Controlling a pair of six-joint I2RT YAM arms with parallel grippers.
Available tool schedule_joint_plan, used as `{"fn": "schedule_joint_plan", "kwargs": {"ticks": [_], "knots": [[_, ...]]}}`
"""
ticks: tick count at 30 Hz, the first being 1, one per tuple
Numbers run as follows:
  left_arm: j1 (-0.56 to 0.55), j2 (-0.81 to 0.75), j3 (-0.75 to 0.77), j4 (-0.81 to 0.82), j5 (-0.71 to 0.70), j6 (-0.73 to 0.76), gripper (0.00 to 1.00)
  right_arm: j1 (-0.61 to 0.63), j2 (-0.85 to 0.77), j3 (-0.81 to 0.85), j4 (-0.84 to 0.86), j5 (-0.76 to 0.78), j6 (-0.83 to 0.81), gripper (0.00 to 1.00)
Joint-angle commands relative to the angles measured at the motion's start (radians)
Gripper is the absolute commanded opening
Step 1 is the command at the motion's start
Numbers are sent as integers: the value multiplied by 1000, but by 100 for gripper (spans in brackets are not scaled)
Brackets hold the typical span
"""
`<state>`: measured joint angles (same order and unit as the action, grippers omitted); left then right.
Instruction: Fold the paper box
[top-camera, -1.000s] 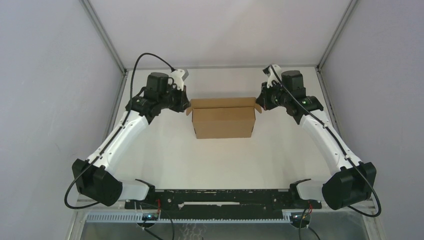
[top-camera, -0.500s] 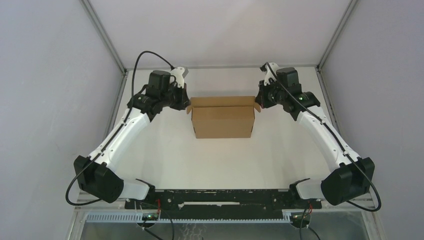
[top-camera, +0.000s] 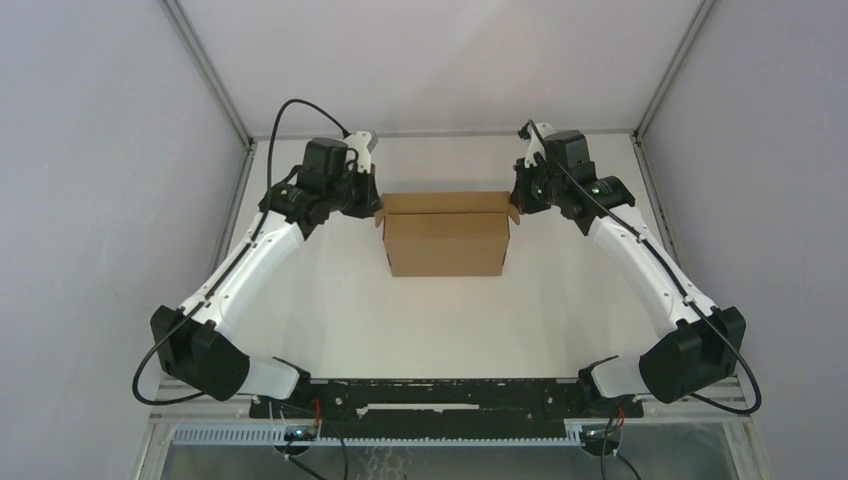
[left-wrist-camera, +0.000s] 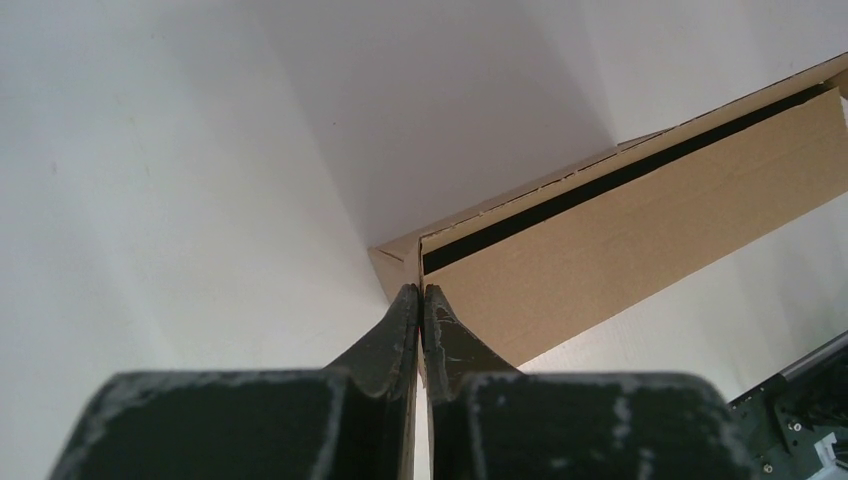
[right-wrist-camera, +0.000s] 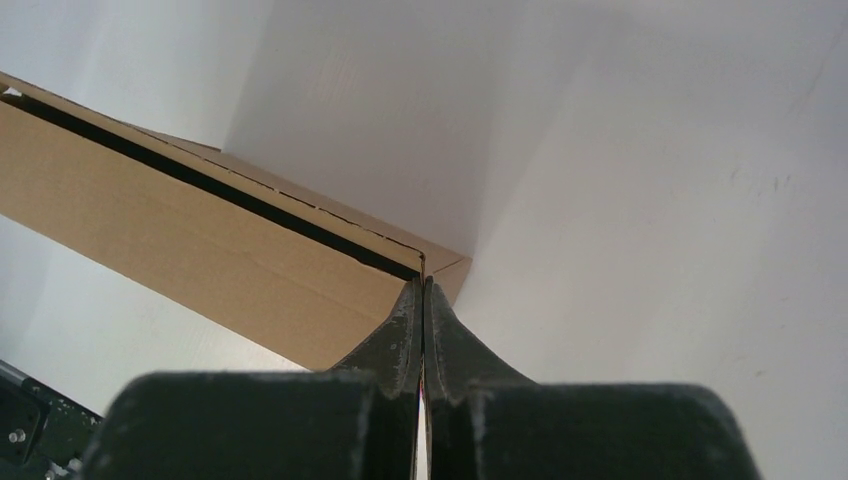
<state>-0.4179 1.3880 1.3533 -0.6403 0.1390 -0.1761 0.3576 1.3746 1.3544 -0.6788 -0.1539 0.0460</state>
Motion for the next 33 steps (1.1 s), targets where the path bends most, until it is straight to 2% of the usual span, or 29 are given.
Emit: {"fn": "schedule_joint_plan", "kwargs": {"ticks": [1, 13, 33], "knots": [[-38, 11, 67, 12, 19, -45, 6, 23, 0, 55, 8, 13, 64, 0], [-87, 27, 99, -5, -27, -78, 6, 34, 11, 72, -17, 56, 125, 0], [-113, 111, 230, -76, -56, -132, 6, 20, 87, 180, -124, 14, 194, 0]]}}
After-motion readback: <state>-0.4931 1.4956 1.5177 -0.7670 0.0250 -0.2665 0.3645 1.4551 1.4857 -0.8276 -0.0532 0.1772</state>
